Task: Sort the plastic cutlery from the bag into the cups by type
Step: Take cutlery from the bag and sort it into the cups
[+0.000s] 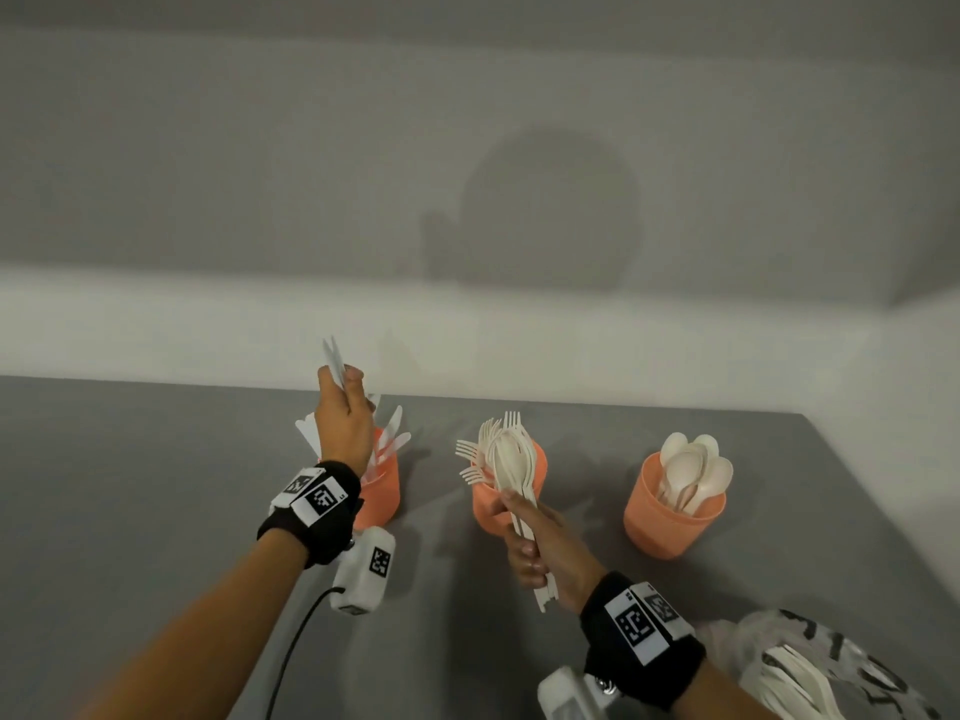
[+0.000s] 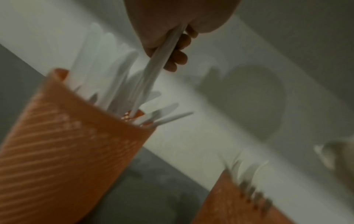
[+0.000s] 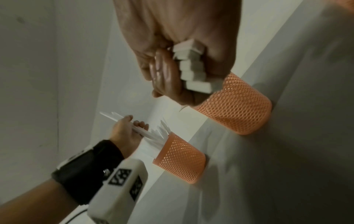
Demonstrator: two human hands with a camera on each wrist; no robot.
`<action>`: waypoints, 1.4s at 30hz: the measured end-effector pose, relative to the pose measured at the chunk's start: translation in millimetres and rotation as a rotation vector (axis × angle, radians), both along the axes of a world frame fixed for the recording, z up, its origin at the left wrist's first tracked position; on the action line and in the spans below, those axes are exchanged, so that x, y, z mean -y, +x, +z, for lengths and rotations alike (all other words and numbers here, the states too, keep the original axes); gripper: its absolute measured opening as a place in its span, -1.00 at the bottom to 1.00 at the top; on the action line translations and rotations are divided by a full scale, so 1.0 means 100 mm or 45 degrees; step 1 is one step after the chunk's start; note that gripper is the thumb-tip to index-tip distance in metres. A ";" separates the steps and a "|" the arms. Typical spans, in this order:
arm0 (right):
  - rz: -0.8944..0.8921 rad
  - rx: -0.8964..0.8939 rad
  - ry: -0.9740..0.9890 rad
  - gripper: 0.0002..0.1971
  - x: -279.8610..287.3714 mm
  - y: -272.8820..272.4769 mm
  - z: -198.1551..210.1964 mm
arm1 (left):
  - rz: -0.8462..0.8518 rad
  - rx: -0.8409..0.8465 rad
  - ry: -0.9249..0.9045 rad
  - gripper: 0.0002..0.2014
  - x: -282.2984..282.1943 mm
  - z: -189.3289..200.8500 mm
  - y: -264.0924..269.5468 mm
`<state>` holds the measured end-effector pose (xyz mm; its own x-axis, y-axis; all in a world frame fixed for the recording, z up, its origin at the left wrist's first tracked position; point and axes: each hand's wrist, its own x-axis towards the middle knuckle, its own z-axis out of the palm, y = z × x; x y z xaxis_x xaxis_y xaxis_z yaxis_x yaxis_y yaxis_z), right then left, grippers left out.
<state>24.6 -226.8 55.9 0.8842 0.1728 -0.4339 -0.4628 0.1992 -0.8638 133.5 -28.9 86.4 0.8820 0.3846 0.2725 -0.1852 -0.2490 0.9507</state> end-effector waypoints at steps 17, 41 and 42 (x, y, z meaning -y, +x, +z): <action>0.019 0.083 -0.124 -0.76 -0.10 -0.01 0.00 | -0.111 0.194 0.540 -0.72 0.05 -0.17 -0.22; 0.375 0.057 -0.084 -0.66 0.03 -0.20 0.30 | -0.948 -0.596 -0.469 -0.76 0.87 -0.03 -0.86; 0.364 0.040 -0.075 -0.63 0.02 -0.21 0.30 | -0.969 -0.611 -0.481 -0.76 0.87 -0.02 -0.86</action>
